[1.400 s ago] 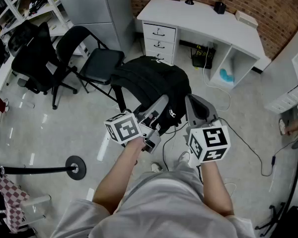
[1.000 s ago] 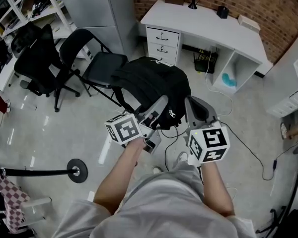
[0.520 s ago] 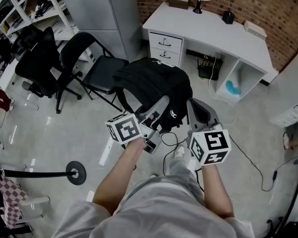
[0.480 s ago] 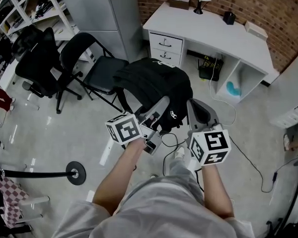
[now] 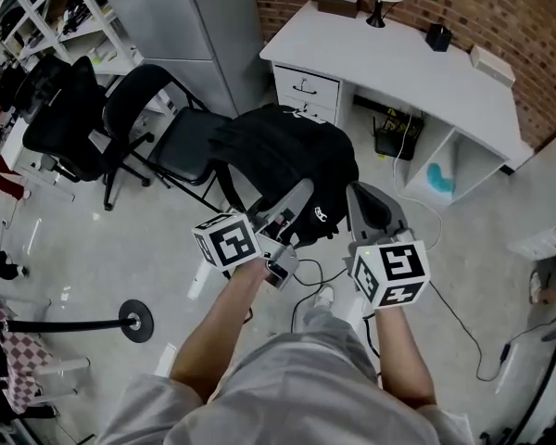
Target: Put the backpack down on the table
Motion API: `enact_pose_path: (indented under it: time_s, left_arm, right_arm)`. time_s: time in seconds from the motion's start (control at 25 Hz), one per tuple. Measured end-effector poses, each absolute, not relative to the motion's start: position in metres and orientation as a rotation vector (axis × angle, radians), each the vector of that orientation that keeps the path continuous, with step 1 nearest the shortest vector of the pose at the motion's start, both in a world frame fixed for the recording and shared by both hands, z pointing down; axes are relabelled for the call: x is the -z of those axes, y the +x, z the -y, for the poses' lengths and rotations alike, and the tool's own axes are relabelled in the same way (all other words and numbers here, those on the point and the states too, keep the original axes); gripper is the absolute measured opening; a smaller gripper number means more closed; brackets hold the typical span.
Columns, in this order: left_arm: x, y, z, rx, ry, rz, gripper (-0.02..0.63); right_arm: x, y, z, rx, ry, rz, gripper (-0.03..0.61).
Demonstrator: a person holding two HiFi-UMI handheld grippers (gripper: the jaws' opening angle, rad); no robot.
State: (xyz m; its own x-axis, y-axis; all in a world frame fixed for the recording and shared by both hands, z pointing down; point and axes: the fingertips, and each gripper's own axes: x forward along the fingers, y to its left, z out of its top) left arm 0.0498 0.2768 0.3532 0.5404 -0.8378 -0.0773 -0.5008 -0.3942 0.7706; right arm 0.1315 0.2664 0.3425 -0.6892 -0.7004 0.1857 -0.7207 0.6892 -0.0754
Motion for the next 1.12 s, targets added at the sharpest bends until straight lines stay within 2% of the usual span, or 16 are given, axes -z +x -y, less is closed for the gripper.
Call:
enact_pose_path:
  time_s: [0.48,1.12]
  left_arm:
    - [-0.354,0.082,-0.205,0.645,2.007,1.119,0.138]
    - [-0.362,0.070,-0.149,0.615,2.026,1.116,0.138]
  right_arm:
    - [-0.346,0.166,-0.191,-0.256,1.102,2.795,0.002]
    - [-0.351,0.151,-0.141,-0.252,1.103,2.798,0.002]
